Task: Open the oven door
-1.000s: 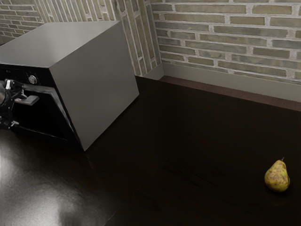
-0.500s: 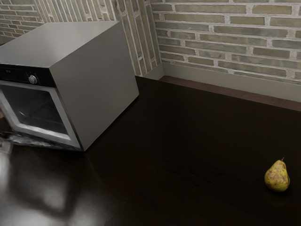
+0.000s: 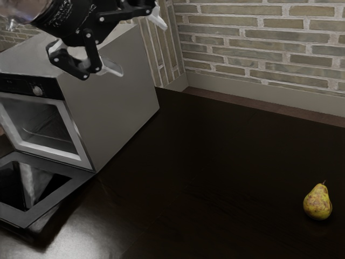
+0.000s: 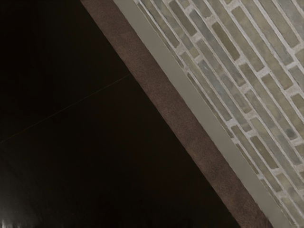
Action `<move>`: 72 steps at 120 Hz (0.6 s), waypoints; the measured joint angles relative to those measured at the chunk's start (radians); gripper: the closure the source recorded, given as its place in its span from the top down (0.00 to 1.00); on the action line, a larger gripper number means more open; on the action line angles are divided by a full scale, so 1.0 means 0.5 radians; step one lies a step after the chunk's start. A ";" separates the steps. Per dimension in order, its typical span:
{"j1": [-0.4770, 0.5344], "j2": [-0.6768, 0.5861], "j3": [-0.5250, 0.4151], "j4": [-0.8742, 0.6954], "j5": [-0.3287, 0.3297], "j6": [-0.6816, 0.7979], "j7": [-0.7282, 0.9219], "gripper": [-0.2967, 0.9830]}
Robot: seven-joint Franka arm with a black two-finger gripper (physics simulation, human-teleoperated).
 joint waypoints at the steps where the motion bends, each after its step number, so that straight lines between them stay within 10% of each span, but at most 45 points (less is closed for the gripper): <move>1: -0.046 0.041 0.017 0.029 0.005 -0.040 0.004 0.76; 30: -0.305 0.359 0.252 -0.150 -0.083 -0.635 0.199 0.77; 72: -0.243 0.466 0.501 -0.167 -0.044 -0.736 0.553 0.77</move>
